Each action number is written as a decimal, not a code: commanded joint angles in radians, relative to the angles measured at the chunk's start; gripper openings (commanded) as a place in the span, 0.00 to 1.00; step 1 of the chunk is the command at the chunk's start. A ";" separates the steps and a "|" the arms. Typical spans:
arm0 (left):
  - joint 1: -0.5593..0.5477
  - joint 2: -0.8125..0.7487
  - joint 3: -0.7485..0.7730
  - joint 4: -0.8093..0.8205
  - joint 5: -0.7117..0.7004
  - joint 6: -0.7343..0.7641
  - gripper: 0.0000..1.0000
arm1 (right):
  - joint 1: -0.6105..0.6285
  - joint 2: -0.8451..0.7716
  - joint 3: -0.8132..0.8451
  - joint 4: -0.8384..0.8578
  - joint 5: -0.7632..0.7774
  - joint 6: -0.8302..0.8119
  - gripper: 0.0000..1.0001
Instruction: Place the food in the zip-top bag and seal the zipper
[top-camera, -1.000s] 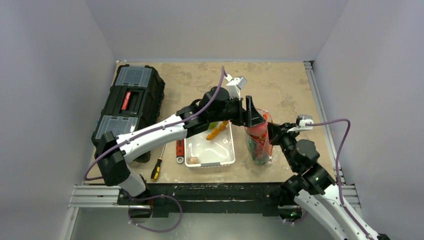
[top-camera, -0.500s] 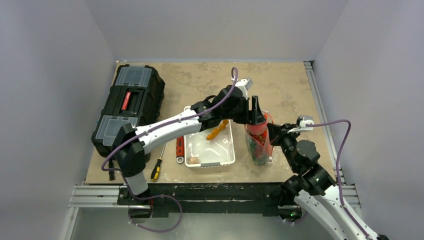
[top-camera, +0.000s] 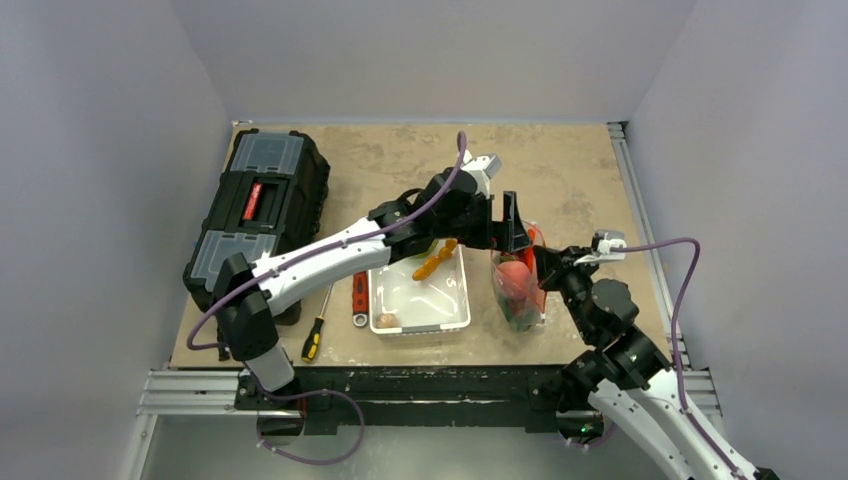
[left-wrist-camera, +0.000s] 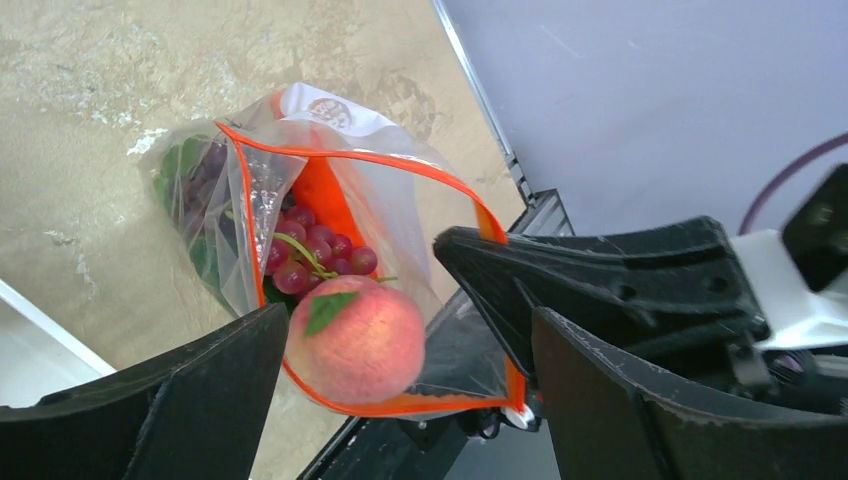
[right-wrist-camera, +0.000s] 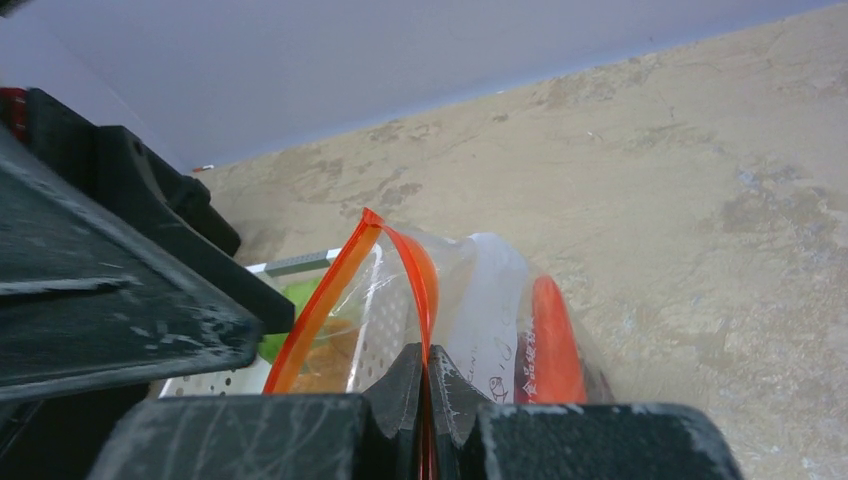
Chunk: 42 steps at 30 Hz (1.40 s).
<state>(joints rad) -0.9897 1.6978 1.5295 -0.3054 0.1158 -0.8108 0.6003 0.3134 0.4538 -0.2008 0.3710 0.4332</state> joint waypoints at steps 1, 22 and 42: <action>-0.003 -0.110 -0.017 0.008 0.021 0.030 0.90 | 0.003 0.009 -0.002 0.054 -0.012 0.000 0.00; -0.003 -0.020 -0.057 -0.070 0.027 0.108 0.55 | 0.002 0.023 0.009 0.048 -0.044 -0.028 0.00; 0.040 0.046 0.034 0.015 0.184 0.156 0.00 | 0.003 0.282 0.340 -0.323 -0.380 0.093 0.21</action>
<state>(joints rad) -0.9749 1.7470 1.5204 -0.3824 0.2062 -0.6682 0.5999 0.5514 0.6746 -0.4088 0.0845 0.5247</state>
